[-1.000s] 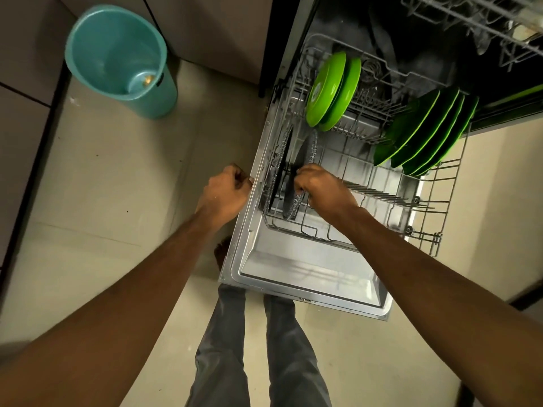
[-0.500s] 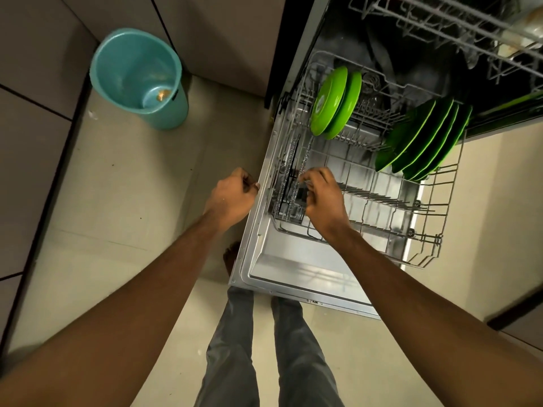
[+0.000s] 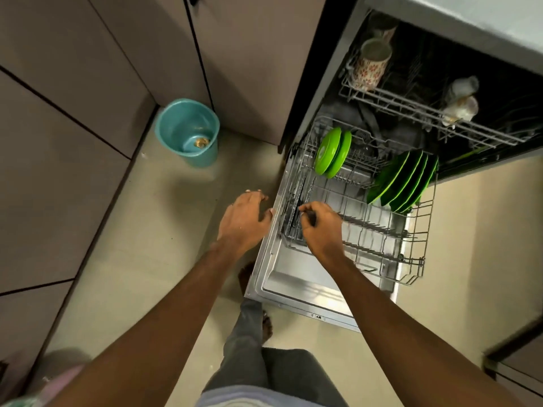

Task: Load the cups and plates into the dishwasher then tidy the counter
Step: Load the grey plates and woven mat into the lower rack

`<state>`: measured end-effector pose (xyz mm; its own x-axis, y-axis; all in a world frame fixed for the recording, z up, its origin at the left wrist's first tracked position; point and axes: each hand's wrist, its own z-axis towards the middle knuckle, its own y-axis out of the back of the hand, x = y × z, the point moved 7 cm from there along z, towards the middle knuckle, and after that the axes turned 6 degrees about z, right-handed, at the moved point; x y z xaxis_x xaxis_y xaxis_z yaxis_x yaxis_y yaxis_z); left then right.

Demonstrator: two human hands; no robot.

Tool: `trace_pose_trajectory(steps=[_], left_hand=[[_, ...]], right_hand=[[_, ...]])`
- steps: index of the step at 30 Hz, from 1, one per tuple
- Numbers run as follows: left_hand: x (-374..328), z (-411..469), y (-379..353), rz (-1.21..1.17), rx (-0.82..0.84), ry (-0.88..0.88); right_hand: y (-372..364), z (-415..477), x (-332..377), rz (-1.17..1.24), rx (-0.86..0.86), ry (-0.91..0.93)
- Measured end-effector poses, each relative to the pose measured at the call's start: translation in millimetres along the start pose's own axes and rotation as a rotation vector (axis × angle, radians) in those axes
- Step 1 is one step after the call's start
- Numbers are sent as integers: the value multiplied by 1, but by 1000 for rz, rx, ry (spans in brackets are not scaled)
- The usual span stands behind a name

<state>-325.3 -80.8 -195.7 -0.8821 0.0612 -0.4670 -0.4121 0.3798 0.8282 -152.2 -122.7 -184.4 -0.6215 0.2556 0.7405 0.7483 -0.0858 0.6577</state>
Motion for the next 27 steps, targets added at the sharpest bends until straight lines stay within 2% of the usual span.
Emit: trace_pose_trajectory(steps=[12,16,21,27], left_hand=[[21,-116,135,-1,-268,58],[47,-151,192,-20,-397,95],[94,-179,262,-34,-554,142],[169,-181,344,-18,-686,189]], right_hand=[[22,-59,148,69,68,182],[19,-73,206,117,15,270],[-8,-79,285,173,2,427],[-68,-63,383,262,27,511]])
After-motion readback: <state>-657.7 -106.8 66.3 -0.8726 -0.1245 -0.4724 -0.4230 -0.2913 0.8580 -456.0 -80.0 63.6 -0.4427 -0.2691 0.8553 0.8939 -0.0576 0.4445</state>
